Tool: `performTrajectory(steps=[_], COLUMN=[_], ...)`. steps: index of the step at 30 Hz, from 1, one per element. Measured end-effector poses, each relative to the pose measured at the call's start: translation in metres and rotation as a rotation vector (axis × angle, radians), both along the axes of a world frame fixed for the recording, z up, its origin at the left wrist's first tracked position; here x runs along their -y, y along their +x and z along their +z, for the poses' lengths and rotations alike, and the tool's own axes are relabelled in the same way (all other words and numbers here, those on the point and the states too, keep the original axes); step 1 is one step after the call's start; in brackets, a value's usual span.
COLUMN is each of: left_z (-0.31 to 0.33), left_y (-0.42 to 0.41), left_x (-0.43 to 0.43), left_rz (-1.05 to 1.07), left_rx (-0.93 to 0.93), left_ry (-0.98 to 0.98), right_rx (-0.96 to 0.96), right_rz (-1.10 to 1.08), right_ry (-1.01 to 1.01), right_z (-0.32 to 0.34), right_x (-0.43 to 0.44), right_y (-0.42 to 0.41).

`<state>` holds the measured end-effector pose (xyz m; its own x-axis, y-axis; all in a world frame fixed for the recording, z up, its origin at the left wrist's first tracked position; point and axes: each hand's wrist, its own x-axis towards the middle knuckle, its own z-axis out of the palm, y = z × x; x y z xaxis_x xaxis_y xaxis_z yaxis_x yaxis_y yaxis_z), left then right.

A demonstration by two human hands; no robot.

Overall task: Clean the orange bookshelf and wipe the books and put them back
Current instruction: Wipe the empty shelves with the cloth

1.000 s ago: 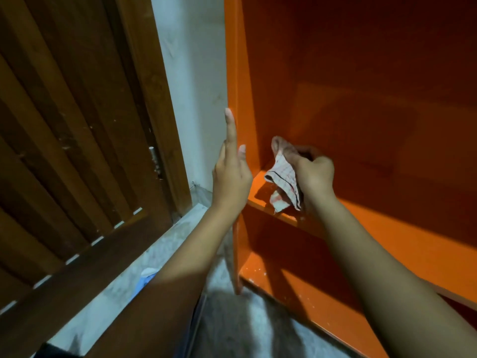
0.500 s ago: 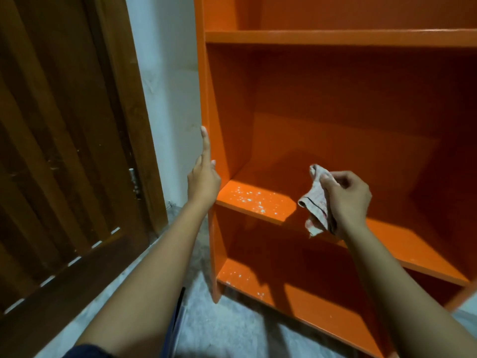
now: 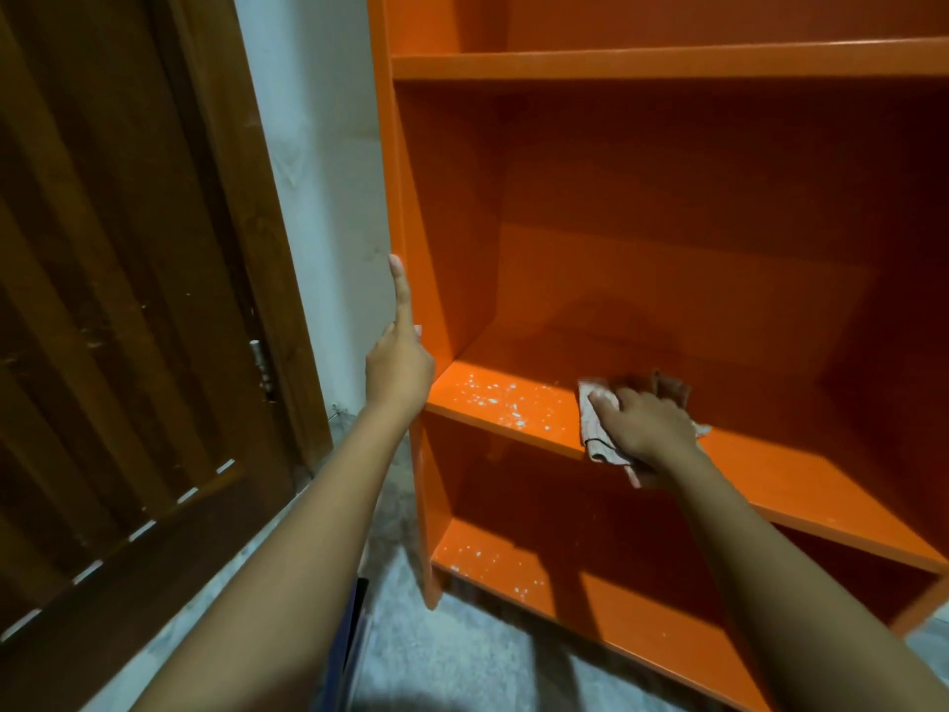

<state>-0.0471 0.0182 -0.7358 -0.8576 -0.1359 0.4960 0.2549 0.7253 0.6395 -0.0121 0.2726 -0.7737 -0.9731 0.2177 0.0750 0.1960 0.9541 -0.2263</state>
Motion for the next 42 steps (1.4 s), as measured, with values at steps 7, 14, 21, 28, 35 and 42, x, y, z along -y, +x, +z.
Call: performTrajectory(steps=[7,14,21,28,35,42], left_z=[-0.004,-0.006,-0.003,-0.001,-0.004,-0.013], left_y=[-0.006,-0.01,-0.01,-0.004,-0.008,-0.018], left_x=[0.007,0.011,0.015,0.014,0.018,0.026], left_rz=[-0.017,-0.041,-0.114,-0.109,-0.149,-0.225], left_rx=[-0.058,-0.089,-0.015,-0.005,-0.047,-0.137], left_ry=[-0.084,-0.094,-0.098,-0.059,-0.053,-0.092], right_rx=[0.064,-0.014,-0.17,-0.289,-0.3,-0.123], right_rz=[0.18,0.382,0.609,0.547,0.241,0.346], right_ry=[-0.162,-0.136,-0.29,-0.799,-0.698,-0.524], right_z=[0.008,0.012,0.002,0.009,0.004,0.003], right_x=[0.015,0.058,0.085,0.064,0.044,0.093], right_y=[-0.051,-0.05,-0.02,0.006,-0.046,-0.095])
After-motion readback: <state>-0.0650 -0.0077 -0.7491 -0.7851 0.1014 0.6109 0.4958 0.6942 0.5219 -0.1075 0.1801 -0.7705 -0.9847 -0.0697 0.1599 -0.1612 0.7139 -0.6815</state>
